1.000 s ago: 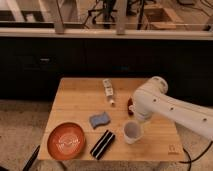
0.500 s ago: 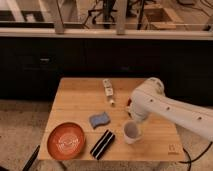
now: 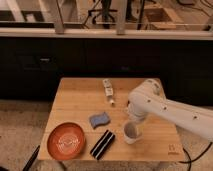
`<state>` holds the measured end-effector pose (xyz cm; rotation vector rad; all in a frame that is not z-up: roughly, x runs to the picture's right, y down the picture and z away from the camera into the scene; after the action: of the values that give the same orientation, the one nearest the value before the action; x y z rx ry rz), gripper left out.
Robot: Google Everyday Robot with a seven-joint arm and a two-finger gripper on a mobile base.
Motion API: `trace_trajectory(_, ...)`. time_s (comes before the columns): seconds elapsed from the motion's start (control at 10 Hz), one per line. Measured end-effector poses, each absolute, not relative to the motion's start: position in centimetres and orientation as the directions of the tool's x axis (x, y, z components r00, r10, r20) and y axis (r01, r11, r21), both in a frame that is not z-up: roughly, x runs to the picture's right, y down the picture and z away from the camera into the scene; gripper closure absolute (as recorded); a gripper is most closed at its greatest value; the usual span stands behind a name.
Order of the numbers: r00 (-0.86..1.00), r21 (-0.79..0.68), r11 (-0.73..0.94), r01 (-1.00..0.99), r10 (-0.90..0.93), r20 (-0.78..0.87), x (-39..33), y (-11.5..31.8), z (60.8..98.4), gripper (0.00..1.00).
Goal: Pick up the ceramic cup
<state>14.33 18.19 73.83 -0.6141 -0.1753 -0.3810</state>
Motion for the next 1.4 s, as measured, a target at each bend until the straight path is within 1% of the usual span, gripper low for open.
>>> trace_trajectory(0.6, 0.907, -0.540, 0.731, 0.416, -0.291, 0.304, 13.4, 19.6, 75.7, 0.20)
trace_trajectory(1.0, 0.904, -0.550, 0.721, 0.422, -0.289, 0.315, 13.6, 20.0, 76.2, 0.20)
trace_trajectory(1.1, 0.903, -0.550, 0.720, 0.424, -0.289, 0.318, 13.6, 20.0, 76.2, 0.23)
trace_trajectory(1.2, 0.903, -0.550, 0.719, 0.424, -0.289, 0.319, 13.7, 20.0, 76.2, 0.34)
trace_trajectory(1.4, 0.902, -0.551, 0.718, 0.426, -0.290, 0.321, 13.8, 20.1, 76.2, 0.50)
